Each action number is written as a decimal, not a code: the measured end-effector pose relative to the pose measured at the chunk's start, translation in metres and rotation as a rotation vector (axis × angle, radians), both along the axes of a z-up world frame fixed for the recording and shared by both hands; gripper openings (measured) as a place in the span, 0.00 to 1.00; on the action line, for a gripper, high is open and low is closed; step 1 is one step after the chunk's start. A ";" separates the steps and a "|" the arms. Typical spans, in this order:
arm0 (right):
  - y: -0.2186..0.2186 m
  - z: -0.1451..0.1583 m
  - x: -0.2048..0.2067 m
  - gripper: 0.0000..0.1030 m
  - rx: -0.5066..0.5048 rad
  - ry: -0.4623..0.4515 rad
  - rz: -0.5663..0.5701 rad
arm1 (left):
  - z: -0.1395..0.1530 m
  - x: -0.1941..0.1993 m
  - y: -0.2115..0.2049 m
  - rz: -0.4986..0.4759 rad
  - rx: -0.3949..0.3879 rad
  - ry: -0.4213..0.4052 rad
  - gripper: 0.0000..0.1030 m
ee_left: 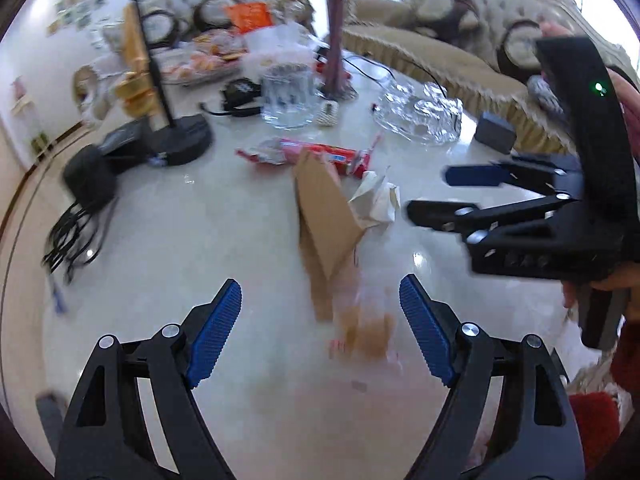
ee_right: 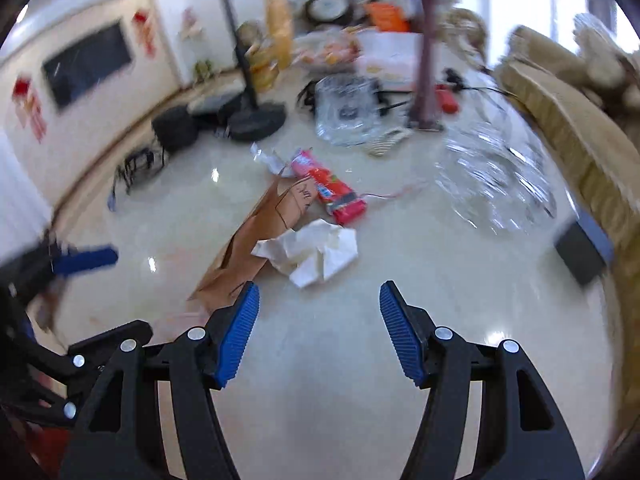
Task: Collect trash
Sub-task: 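Grasp the brown paper bag with the left tool while the right tool grasps the white tissue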
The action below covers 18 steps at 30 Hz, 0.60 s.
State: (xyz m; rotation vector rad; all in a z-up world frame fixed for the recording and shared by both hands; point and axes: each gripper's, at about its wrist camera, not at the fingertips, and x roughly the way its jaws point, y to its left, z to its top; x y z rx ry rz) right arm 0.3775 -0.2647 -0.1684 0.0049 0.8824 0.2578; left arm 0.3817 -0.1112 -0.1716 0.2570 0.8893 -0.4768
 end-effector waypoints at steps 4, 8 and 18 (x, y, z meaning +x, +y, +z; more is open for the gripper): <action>0.010 -0.010 0.023 0.57 -0.048 0.018 0.100 | -0.013 0.024 -0.006 -0.012 -0.024 0.051 0.77; 0.014 -0.016 0.037 0.57 -0.096 0.017 0.138 | -0.026 0.039 -0.013 -0.016 -0.011 0.084 0.77; 0.023 -0.028 0.066 0.57 -0.160 0.017 0.231 | -0.040 0.064 -0.026 -0.040 0.029 0.097 0.77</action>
